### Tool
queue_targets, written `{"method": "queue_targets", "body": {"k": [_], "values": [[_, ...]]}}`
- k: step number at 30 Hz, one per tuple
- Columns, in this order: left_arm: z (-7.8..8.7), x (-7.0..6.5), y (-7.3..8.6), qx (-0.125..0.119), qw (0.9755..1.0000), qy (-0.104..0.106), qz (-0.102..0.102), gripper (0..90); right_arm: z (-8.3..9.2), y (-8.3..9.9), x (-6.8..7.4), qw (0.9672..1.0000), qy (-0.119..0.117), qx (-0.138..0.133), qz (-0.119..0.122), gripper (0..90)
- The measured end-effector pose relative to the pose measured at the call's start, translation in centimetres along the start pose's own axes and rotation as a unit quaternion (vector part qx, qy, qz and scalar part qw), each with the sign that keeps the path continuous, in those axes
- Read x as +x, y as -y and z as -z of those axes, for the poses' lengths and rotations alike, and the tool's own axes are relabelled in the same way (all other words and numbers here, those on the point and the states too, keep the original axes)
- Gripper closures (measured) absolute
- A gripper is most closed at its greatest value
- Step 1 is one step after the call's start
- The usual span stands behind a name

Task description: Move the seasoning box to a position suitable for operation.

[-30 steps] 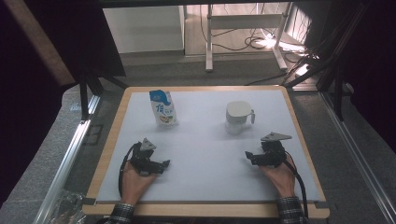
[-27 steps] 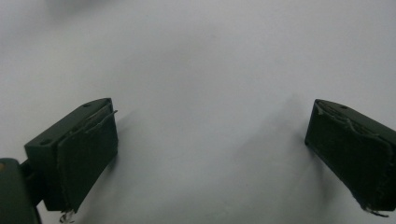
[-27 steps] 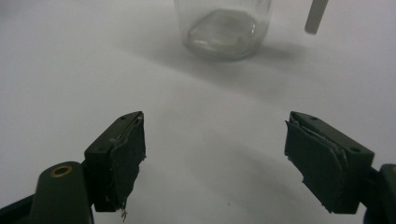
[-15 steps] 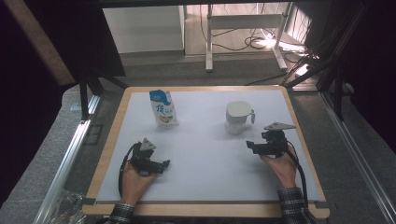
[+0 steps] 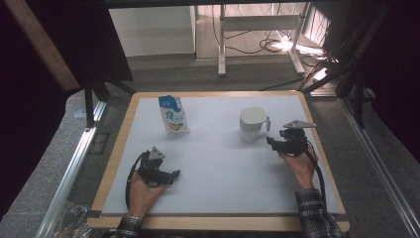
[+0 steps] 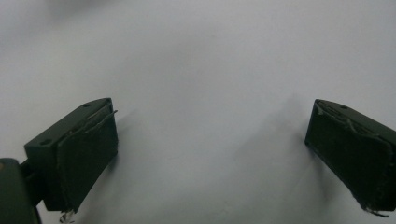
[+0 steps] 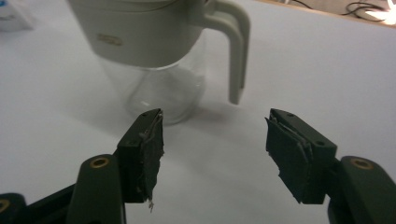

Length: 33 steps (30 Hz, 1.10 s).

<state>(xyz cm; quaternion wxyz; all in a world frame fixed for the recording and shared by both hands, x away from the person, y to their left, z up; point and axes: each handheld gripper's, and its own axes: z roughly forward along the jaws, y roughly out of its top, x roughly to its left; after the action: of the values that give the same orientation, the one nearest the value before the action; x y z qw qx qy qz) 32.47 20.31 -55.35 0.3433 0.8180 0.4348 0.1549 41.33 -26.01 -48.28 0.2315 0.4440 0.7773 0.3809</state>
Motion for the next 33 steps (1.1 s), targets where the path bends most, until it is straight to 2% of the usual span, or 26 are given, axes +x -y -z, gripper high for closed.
{"method": "queue_targets", "body": {"k": [3, 6, 8, 13, 15, 18, 24, 27, 33], "values": [[0.0, 0.0, 0.0, 0.0, 1.0, 0.0, 0.0, 2.5, -0.7, -0.7, -0.5, 0.9998, 0.017, 0.002, -0.012, 40.5], [0.0, 0.0, 0.0, 0.0, 1.0, 0.0, 0.0, 2.4, -1.1, -1.0, -0.6, 0.9997, 0.018, 0.004, -0.017, 42.0], [0.0, 0.0, 0.0, 0.0, 1.0, 0.0, 0.001, 2.5, -1.3, -1.2, -0.7, 0.9997, 0.017, -0.005, -0.015, 45.5], [0.0, 0.0, 0.0, 0.0, 1.0, 0.0, 0.001, 2.5, -2.3, -1.9, -0.6, 0.9998, 0.011, 0.002, -0.014, 50.9], [0.0, 0.0, 0.0, 0.0, 1.0, 0.0, 0.001, 2.4, -2.7, -2.1, -0.6, 0.9998, 0.016, -0.004, -0.01, 53.0], [0.0, 0.0, 0.0, 0.0, 1.0, 0.0, 0.002, 2.4, -3.4, -2.3, -0.6, 0.9996, 0.021, 0.003, -0.017, 53.5], [0.0, 0.0, 0.0, 0.0, 1.0, 0.0, 0.002, 2.5, -4.3, -2.5, -0.5, 0.9993, 0.032, -0.001, -0.019, 56.0], [0.0, 0.0, 0.0, 0.0, 1.0, 0.001, 0.002, 2.5, -4.7, -2.6, -0.5, 0.9989, 0.041, -0.012, -0.022, 61.0], [0.0, 0.0, 0.0, 0.0, 1.0, 0.001, 0.002, 2.4, -5.4, -2.4, -0.7, 0.9985, 0.039, -0.012, -0.036, 64.6]]}}
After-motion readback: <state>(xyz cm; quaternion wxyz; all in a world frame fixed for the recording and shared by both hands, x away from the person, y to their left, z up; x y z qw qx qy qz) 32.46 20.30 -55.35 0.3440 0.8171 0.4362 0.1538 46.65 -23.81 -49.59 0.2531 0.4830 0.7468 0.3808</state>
